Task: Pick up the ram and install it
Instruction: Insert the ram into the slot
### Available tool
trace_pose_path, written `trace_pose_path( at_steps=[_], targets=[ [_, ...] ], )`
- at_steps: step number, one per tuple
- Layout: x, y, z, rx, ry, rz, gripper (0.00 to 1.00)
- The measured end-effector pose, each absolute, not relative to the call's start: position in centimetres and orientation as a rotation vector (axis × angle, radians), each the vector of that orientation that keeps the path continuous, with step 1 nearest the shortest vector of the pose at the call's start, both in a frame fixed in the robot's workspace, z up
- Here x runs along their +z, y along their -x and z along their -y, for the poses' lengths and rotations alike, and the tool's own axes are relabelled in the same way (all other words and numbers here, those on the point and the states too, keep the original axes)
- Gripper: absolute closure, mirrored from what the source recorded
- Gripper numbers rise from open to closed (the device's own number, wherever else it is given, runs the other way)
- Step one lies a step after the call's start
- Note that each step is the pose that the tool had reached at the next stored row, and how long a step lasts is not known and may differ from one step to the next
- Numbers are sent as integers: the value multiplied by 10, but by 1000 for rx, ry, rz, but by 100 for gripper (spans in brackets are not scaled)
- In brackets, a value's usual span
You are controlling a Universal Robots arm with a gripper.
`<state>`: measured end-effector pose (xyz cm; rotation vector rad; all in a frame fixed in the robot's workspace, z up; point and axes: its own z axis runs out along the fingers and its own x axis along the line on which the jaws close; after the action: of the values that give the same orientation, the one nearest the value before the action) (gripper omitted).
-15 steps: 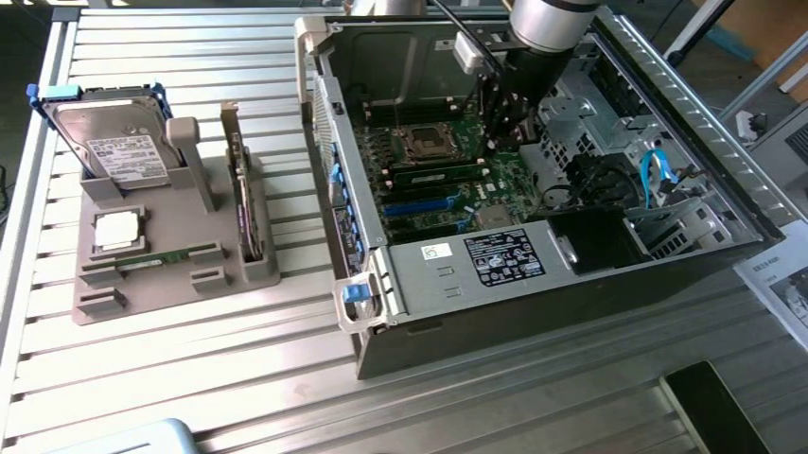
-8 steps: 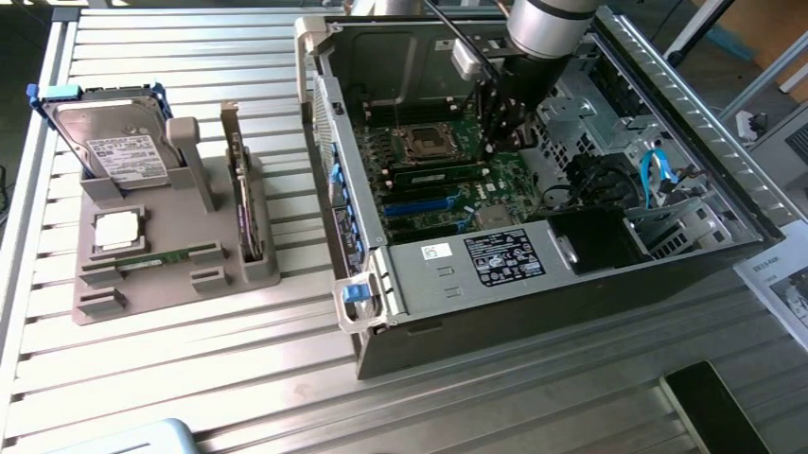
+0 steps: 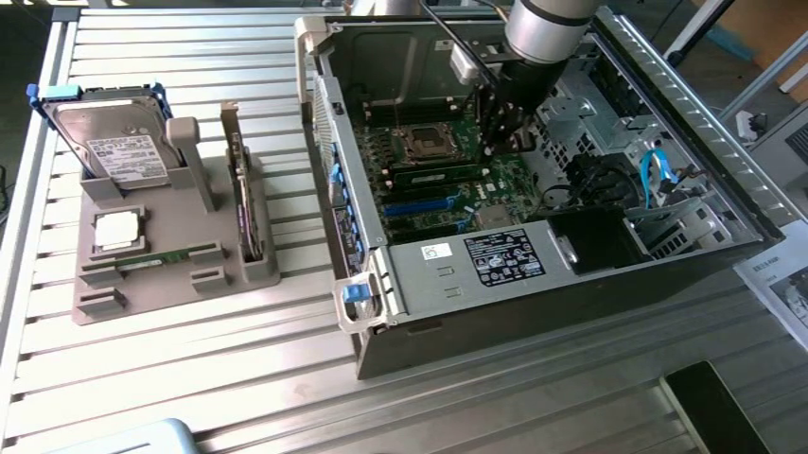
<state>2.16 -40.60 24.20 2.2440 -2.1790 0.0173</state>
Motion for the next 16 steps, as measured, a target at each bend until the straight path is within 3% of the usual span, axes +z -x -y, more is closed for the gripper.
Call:
trace_pose_path(
  at_steps=[16],
  targets=[
    [236,-22,406,22,-2244,2179,89]
  ],
)
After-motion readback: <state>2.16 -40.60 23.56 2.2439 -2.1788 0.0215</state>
